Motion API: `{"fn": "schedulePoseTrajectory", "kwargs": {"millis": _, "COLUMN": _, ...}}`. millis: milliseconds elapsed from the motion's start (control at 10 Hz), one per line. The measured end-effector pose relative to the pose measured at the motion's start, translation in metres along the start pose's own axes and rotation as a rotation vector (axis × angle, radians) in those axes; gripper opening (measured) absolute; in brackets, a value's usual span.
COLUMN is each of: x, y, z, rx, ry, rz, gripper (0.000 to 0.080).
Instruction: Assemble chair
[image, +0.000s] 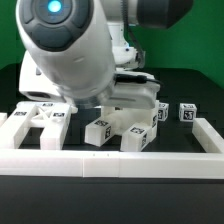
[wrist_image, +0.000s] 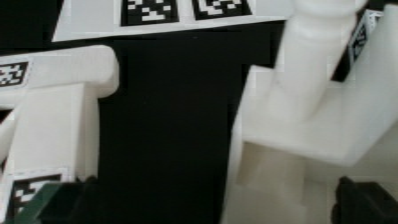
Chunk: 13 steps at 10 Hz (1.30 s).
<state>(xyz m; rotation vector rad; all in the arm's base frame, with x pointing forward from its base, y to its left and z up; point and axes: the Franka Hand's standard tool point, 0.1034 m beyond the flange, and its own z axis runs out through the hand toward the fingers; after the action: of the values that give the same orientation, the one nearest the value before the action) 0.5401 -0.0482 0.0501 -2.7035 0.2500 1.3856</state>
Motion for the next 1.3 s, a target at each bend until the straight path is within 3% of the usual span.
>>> {"fn": "schedulePoseTrajectory", "kwargs": {"millis": 300, "x": 0.000, "y": 0.006, "z": -0.008, "rx": 0.009, "ry": 0.014, "rz": 0.006, "gripper": 0.0649}}
{"fn": "schedulePoseTrajectory", "kwargs": {"millis": 500, "x": 0.001, "y": -0.001, "z": -0.016, "rx": 0.004, "ry": 0.060, "rz": 0.012, "gripper": 0.0649}}
{"fn": "schedulePoseTrajectory", "kwargs": {"millis": 600, "x": 0.004, "y": -0.009, "z": -0.025, "rx": 0.000, "ry": 0.164, "rz": 0.014, "gripper": 0.0649}}
{"fn": "schedulePoseTrajectory", "kwargs": {"millis": 900, "x": 0.009, "y": -0.008, "z": -0.032, "rx": 0.009, "ry": 0.392, "rz": -0.001, "gripper": 0.0649}}
{"fn": "schedulePoseTrajectory", "kwargs": {"millis": 1300, "x": 0.006, "y": 0.023, "z": -0.074, "rx": 0.011, "ry": 0.644, "rz": -0.066, "gripper": 0.0649}}
